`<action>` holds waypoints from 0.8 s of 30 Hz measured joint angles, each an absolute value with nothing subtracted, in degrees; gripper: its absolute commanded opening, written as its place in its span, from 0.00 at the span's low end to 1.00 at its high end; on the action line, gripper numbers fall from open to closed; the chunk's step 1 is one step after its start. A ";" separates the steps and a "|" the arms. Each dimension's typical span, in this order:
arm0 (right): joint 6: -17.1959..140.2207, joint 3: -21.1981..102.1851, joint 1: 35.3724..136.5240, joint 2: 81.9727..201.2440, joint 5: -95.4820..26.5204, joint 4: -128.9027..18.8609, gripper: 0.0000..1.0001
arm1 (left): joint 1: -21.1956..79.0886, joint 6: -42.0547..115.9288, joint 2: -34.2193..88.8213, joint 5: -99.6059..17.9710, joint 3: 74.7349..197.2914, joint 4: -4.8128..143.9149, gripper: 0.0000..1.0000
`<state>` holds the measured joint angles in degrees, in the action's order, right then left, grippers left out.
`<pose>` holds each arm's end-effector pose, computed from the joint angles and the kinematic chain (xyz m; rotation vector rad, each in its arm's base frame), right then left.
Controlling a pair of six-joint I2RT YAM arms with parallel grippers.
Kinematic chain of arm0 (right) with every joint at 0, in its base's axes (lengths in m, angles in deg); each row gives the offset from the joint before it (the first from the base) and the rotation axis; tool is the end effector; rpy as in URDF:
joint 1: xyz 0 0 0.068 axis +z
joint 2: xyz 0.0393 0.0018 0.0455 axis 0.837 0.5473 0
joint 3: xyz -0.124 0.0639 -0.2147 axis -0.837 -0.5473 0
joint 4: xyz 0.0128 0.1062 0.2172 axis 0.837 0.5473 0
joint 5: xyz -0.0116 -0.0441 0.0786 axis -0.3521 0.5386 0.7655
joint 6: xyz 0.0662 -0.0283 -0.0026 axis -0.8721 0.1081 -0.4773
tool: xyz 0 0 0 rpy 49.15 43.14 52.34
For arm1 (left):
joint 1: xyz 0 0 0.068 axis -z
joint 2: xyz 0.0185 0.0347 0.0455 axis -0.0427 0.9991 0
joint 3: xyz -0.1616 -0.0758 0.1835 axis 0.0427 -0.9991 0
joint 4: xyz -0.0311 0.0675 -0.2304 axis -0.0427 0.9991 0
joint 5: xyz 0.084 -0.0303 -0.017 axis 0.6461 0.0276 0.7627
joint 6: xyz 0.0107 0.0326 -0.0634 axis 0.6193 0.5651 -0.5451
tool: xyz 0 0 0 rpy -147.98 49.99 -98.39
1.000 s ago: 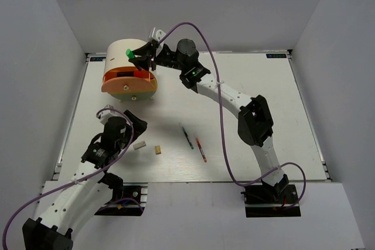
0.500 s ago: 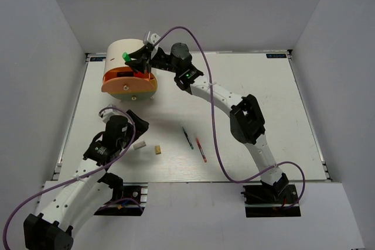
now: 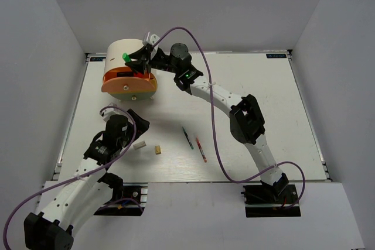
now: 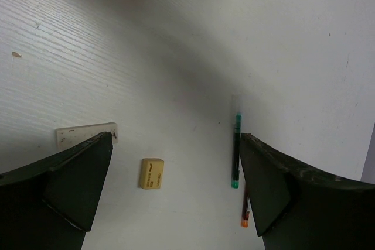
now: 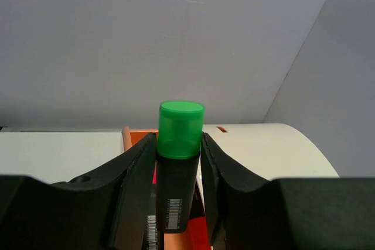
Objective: Sort the stationery into containers
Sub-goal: Place the pen in the drawer.
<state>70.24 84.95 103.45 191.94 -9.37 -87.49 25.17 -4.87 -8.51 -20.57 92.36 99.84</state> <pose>0.3412 0.4081 0.3568 -0.9832 0.9088 1.0116 0.1560 -0.0519 0.2026 -0.7124 2.1689 -0.4779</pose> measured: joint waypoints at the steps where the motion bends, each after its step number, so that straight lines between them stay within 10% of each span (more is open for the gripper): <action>1: 70.31 84.93 103.45 191.94 -9.37 -87.47 0.42 | 25.17 -4.87 -8.49 -20.59 92.36 99.73 1.00; 24: 71.77 79.44 103.32 189.78 -8.89 -87.10 0.50 | 25.17 -4.61 -5.84 -20.83 92.44 97.06 1.00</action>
